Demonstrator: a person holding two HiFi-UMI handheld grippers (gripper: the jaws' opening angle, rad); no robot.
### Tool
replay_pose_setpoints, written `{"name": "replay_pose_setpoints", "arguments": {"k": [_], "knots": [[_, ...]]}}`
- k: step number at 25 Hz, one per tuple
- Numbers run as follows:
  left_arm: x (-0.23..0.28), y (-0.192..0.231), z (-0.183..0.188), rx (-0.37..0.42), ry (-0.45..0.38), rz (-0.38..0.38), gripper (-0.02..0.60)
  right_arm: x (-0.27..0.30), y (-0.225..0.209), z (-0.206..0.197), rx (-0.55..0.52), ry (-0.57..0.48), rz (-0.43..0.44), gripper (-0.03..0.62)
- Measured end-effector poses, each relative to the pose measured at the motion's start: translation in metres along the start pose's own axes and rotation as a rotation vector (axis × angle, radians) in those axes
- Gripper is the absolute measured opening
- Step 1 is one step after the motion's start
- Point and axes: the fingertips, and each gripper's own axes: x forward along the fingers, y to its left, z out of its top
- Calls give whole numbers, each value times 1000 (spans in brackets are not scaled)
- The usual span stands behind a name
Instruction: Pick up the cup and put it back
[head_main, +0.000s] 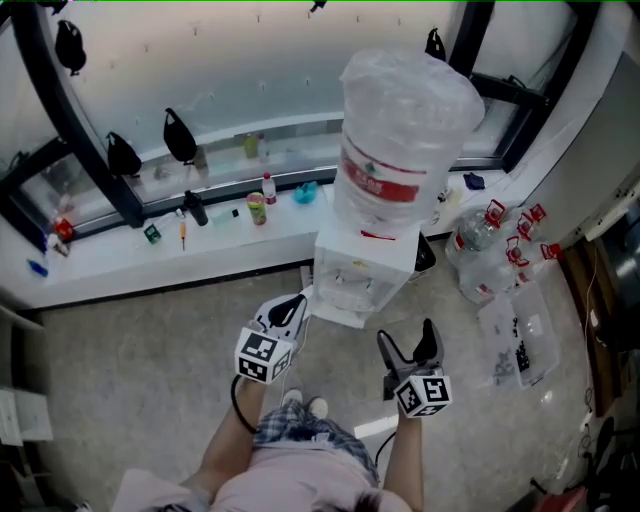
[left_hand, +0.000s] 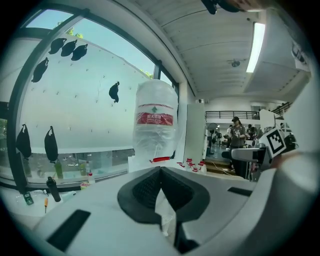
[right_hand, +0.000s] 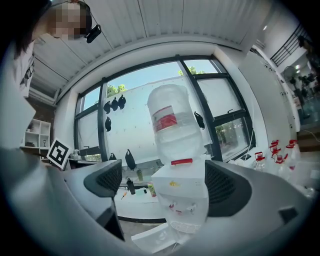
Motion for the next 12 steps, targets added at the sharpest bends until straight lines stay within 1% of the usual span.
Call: {"name": "replay_pose_setpoints", "arguments": {"k": [6, 12], "knots": [[14, 11, 9, 11, -3, -41, 25, 11, -4, -3, 11, -7, -41, 510], [28, 16, 4, 35, 0, -81, 25, 22, -9, -10, 11, -19, -58, 509]]}}
